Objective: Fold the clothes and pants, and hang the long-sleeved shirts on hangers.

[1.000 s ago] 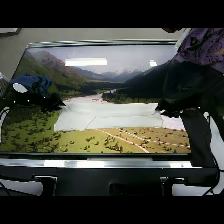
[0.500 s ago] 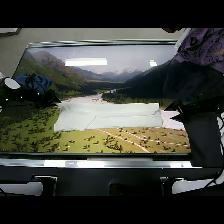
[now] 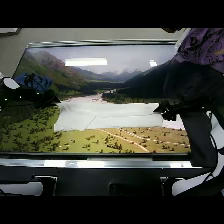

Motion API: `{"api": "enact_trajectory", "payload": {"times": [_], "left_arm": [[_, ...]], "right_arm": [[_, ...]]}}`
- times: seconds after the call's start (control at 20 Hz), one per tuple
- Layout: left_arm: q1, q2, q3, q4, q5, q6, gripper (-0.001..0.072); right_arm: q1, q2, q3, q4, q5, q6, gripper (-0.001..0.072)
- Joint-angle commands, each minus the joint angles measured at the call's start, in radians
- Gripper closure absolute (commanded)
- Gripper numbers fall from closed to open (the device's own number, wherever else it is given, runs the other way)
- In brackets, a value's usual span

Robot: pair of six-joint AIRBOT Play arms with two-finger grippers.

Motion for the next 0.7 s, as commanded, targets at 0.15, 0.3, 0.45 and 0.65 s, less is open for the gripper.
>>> {"api": "enact_trajectory", "payload": {"times": [0.15, 0.3, 0.45, 0.65], "left_arm": [[-0.023, -0.001, 0.001, -0.019, 0.003, -0.007, 0.0472], [-0.092, -0.016, 0.0, -0.09, 0.034, -0.007, 0.0688], [-0.222, -0.058, 0.0, -0.169, 0.125, -0.05, 0.0689], [-0.44, -0.137, 0.001, -0.332, 0.301, -0.071, 0.069]], "right_arm": [[0.06, 0.056, 0.001, -0.044, 0.071, 0.032, 0.0684], [0.06, 0.171, 0.011, -0.162, 0.061, 0.157, 0.0684], [0.06, 0.286, 0.047, -0.256, 0.033, 0.256, 0.0684], [0.06, 0.401, 0.149, -0.362, -0.074, 0.353, 0.0684]]}}
